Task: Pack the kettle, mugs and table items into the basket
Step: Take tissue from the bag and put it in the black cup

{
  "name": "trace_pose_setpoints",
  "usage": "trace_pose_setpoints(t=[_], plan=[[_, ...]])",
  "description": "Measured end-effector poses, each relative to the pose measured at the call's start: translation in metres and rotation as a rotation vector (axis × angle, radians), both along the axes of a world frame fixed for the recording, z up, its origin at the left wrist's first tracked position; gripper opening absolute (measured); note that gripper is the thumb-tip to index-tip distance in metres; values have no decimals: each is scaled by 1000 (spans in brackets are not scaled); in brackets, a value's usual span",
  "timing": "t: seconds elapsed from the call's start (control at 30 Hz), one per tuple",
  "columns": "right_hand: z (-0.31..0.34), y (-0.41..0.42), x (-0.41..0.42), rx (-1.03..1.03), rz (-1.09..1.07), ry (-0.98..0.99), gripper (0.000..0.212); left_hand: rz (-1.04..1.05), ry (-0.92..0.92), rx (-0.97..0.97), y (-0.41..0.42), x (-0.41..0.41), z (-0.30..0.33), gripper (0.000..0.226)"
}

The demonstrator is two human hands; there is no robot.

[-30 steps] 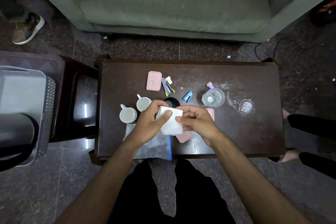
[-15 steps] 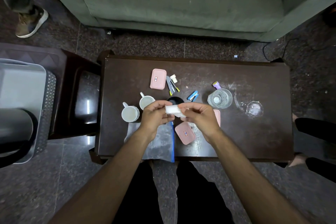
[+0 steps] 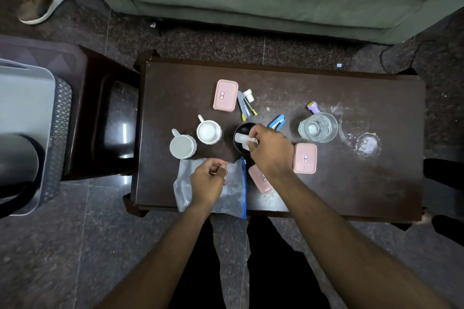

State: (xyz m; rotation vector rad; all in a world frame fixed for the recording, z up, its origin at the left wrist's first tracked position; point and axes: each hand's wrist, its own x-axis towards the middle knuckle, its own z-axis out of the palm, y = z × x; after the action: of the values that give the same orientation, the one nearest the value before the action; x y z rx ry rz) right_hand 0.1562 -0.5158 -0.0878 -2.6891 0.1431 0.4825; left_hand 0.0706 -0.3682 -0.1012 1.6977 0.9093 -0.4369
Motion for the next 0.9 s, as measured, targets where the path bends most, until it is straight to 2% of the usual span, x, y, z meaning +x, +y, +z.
trace_pose_setpoints(t=[0.23,0.37,0.53,0.63,0.77,0.9], plan=[[-27,15,12,-234,263,89,15,51,5,60,24,-19,-11,13],[-27,19,19,-243,319,152,19,51,4,89,37,-28,-16,17],[-3,19,13,-120,165,115,35,98,26,253,54,-41,-25,10],[12,18,-10,-61,66,18,37,190,58,373,66,-52,-33,21],[6,11,-36,-16,77,38,31,225,139,350,82,-62,-47,29],[-11,4,-32,6,118,63,34,181,147,364,90,-66,-58,30]])
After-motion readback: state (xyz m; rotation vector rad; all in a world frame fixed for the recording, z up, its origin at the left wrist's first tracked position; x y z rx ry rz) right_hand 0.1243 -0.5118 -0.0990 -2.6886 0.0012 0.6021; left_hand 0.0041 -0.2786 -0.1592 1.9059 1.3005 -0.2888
